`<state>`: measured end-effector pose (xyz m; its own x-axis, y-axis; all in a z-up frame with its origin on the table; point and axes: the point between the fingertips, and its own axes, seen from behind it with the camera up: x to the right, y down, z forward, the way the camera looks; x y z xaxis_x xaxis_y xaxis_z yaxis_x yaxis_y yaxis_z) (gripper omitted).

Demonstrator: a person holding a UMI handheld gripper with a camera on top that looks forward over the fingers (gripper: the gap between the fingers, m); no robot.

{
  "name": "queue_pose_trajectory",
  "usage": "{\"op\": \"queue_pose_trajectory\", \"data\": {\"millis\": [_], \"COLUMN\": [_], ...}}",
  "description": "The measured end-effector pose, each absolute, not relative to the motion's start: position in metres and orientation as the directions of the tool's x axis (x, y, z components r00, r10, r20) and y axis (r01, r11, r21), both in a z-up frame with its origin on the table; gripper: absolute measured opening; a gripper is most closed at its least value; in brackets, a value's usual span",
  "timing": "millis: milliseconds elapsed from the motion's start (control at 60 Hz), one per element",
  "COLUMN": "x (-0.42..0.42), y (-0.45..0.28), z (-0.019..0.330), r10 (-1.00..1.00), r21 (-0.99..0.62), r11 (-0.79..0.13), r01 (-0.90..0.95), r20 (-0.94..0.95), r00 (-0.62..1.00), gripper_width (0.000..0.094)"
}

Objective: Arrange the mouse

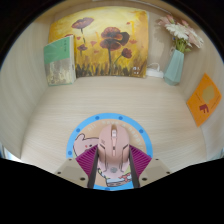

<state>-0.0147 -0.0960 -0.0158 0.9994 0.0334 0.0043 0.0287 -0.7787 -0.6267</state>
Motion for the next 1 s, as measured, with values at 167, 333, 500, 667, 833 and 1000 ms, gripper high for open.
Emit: {"op": "queue_pose_trajectory", "data": {"millis": [167, 333, 500, 667, 833, 1000], "x": [-0.01, -0.007, -0.024, -0.031, -0.031, -0.024], "y": [-0.102, -0.111, -0.14, -0.175, -0.205, -0.227], "z": [0.002, 0.073, 0.137, 0.174, 0.195, 0.206], "r10": [0.022, 0.02, 0.054, 0.085, 0.115, 0.112], "r21": [-0.611, -0.687, -0.745, -0.782, -0.813, -0.826], "r11": [-0.791, -0.727, -0.668, -0.623, -0.58, -0.562], "r01": [0.014, 0.012, -0.001, 0.014, 0.052, 0.047], "r20": [-0.006, -0.004, -0.049, -0.049, -0.018, -0.02], "r00": [1.0, 1.0, 0.997, 0.995, 0.993, 0.994], "gripper_width": [0.073, 0.0764, 0.0755, 0.0754, 0.0756, 0.076]}}
